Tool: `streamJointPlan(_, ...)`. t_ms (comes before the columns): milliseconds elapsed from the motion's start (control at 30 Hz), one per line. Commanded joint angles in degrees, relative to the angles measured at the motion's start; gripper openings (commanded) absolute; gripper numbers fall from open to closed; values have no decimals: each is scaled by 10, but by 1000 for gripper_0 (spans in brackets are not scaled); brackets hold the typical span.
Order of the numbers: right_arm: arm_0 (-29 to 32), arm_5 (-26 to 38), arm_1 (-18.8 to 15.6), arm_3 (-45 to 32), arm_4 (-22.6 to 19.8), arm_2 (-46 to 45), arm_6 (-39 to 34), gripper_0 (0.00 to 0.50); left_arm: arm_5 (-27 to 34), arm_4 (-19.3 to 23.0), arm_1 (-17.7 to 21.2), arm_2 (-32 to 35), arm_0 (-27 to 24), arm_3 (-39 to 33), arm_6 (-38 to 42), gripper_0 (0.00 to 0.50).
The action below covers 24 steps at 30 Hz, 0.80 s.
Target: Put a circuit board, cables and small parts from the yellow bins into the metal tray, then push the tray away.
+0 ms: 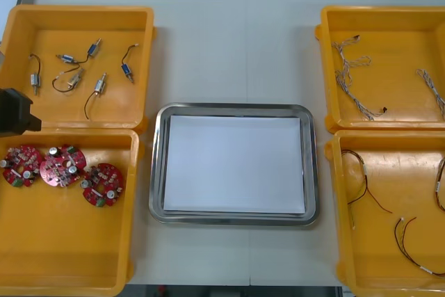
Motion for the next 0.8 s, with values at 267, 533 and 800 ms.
streamJointPlan(267,8,1,3,-16,-5,-3,-22,500,4,-5,-5,16,8,-5,-50,500)
streamJointPlan(533,8,1,3,-16,-5,-3,-22,500,4,-5,-5,16,8,-5,-50,500)
streamJointPlan(800,8,1,3,-16,-5,-3,-22,500,4,-5,-5,16,8,-5,-50,500)
